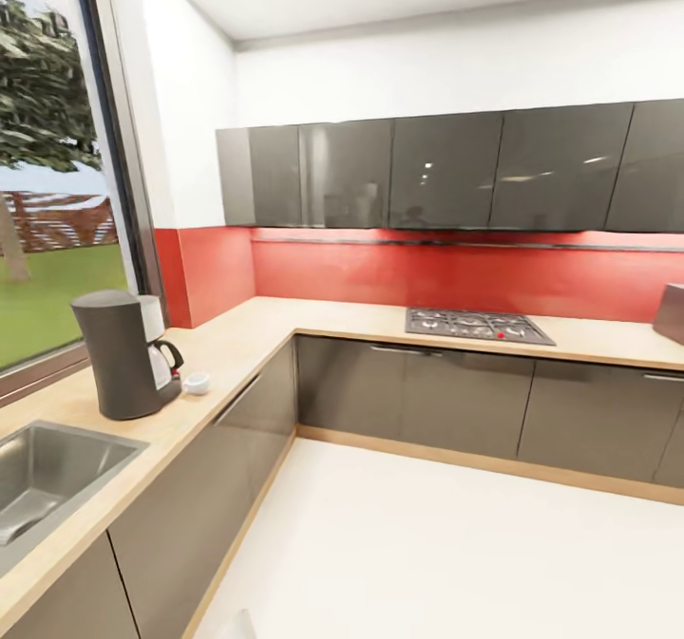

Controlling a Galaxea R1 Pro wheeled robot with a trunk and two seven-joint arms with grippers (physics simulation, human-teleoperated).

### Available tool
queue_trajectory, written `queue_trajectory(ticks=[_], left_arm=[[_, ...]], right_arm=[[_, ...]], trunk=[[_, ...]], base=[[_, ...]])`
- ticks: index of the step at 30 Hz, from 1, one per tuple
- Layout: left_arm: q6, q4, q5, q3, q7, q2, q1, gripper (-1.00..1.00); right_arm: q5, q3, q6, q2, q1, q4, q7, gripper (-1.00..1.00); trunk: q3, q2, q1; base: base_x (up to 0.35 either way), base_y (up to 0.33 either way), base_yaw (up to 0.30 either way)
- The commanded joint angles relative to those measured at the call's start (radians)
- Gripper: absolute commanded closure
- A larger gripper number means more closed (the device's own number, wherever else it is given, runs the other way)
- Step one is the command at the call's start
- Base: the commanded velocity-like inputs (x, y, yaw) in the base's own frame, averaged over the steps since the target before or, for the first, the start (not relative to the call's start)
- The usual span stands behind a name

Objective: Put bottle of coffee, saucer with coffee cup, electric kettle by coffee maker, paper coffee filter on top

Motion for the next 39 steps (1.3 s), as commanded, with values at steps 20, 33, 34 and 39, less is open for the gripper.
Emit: queue_trajectory(ticks=[20, 33, 34, 39], left_arm=[[-0.009, 0.002, -0.016, -0.003, 0.013, -0.001, 0.0, 1.0], [-0.01, 0.022, -0.015, 0.001, 0.013, -0.001, 0.0, 1.0], [-0.01, 0.022, -0.015, 0.001, 0.013, -0.001, 0.0, 1.0], [-0.01, 0.022, -0.015, 0.0, 0.013, -0.002, 0.0, 1.0]], right_arm=[[0.001, -0.002, -0.002, 0.0, 0.0, 0.001, 0.0, -1.0], [0.001, -0.002, -0.003, 0.0, 0.0, 0.002, -0.001, -1.0], [0.001, -0.002, -0.003, 0.0, 0.0, 0.002, 0.0, -1.0], [0.001, -0.002, -0.003, 0.0, 0.0, 0.002, 0.0, -1.0]], trunk=[[-0.031, -0.001, 0.001], [-0.05, -0.001, 0.001], [-0.051, -0.001, 0.001], [-0.058, -0.001, 0.001]], base=[[0.304, -0.114, 0.074], [0.292, -0.156, 0.163], [0.314, -0.133, 0.166], [0.314, -0.131, 0.166]])
